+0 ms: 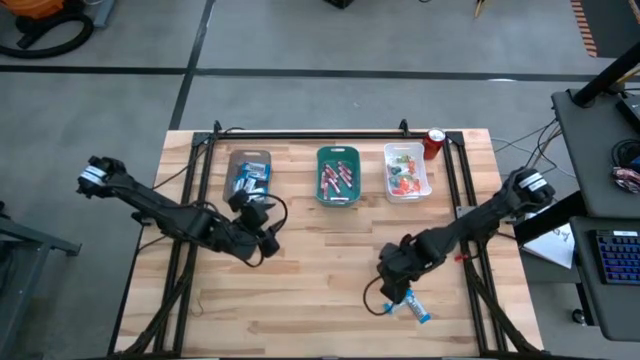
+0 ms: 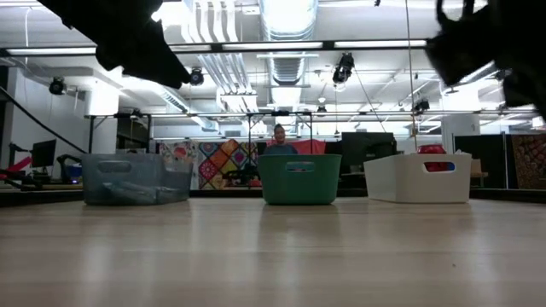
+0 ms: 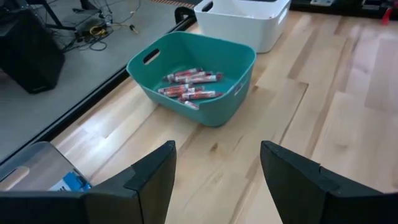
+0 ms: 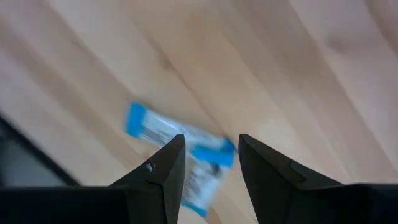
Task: Sort candy
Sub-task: Put the white chocolate into the black bin
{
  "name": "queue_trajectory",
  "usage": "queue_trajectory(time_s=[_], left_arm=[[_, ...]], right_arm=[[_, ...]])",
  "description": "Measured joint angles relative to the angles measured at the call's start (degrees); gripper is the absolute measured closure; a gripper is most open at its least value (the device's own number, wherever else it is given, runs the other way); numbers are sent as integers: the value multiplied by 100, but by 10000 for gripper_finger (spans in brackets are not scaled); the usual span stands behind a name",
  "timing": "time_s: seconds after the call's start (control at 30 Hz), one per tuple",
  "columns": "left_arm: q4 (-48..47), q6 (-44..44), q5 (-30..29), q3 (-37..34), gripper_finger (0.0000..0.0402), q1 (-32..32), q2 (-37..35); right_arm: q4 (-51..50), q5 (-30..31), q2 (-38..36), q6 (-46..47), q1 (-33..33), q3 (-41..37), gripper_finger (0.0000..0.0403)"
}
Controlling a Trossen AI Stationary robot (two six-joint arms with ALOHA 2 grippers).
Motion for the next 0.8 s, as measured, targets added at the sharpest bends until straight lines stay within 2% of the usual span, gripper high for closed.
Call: queue_trajectory(time_s=[0.2,0.37,0.43,0.6,0.8], left_arm=[[-5,-7,2,0,186,2,72],[-22,67,-30,0,186,2,-63],[-22,117,-87,0,186,2,-121],[-22,109,-99,0,186,2,-214],[-18,36,-99,0,186,2,-212]], right_arm=[[-1046,-32,155,441,550,378,261],[-1078,-798,146,1123,1131,299,261],[-1076,-932,139,1396,1325,255,261],[-894,-894,159,1941,1617,220,261],[-563,-538,222,2173,1677,149,261]])
